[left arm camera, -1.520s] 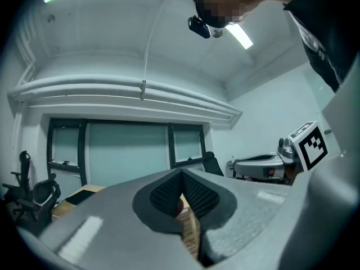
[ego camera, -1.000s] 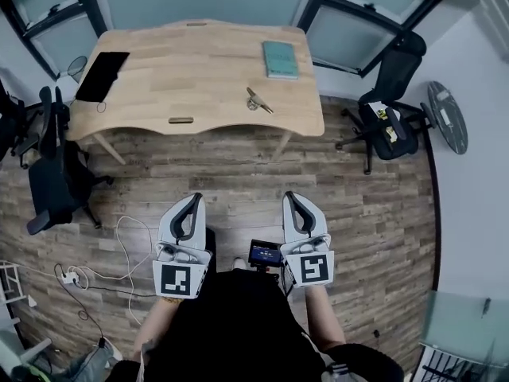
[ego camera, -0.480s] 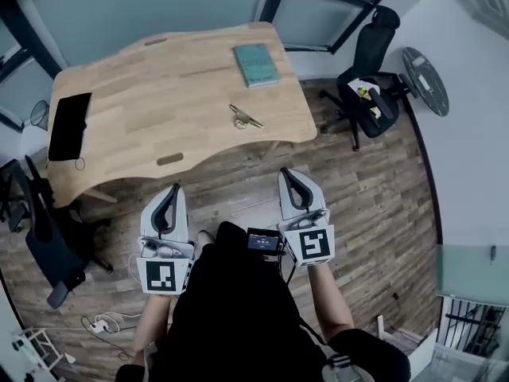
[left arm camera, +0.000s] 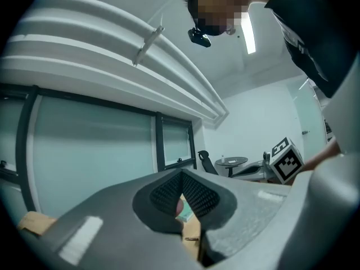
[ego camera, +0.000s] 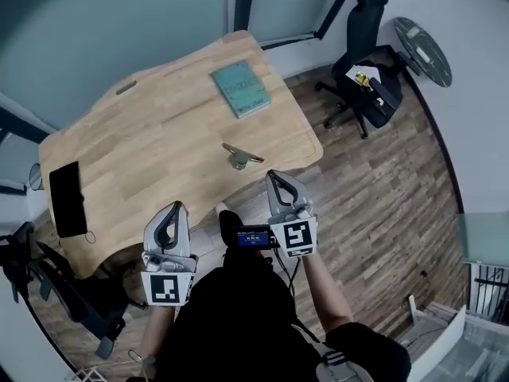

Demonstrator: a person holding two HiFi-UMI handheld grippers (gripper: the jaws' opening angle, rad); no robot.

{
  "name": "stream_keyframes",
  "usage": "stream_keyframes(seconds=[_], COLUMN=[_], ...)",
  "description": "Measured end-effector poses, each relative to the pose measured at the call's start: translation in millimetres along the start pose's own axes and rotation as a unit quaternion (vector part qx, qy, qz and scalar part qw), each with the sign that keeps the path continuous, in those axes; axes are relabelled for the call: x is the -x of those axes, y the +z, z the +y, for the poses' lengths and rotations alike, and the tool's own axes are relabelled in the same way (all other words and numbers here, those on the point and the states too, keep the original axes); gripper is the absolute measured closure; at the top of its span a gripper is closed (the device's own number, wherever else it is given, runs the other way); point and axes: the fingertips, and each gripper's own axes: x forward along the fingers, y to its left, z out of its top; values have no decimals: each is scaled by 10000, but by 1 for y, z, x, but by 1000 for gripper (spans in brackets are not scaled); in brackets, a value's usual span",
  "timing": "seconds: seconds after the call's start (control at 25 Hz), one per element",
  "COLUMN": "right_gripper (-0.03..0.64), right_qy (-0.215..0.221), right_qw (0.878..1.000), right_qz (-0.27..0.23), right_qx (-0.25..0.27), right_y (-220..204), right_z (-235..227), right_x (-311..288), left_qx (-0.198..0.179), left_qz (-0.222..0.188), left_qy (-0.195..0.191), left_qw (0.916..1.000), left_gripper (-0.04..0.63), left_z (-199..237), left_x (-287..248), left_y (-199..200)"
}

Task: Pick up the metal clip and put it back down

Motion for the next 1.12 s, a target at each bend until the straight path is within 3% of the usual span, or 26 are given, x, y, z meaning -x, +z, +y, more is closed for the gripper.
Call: stream_keyframes(seconds=[0.2,0.36,0.52,0.92,1.12], right_gripper=[592,592,581,528,471], right_qy=[-175,-191,-340,-1340,-1425], right_qw=[9987,9966,9900,9526,9388], right_qz=[314,750,1239,2079,2383], right_qx=[-359,-299,-582,-1773,-2038], right_y=[-31,-66,-109,-202,-233], right_z=[-33,-30,-19,4,32], right_x=[-72,-103,-120,-143,-160], left_qx=[-145,30,125,338,136], left_qz=[-155,-54,36,496,466], left_qy=[-208,-390,-601,-1221,-1193], left_qw=[9996,9992,9981,9907,9917], left_gripper=[595,595,595,595,595], left_z=[31,46,63,102,124], left_x=[-68,-97,-113,-111,-109], left_y=[9,1,-8,-38,-39])
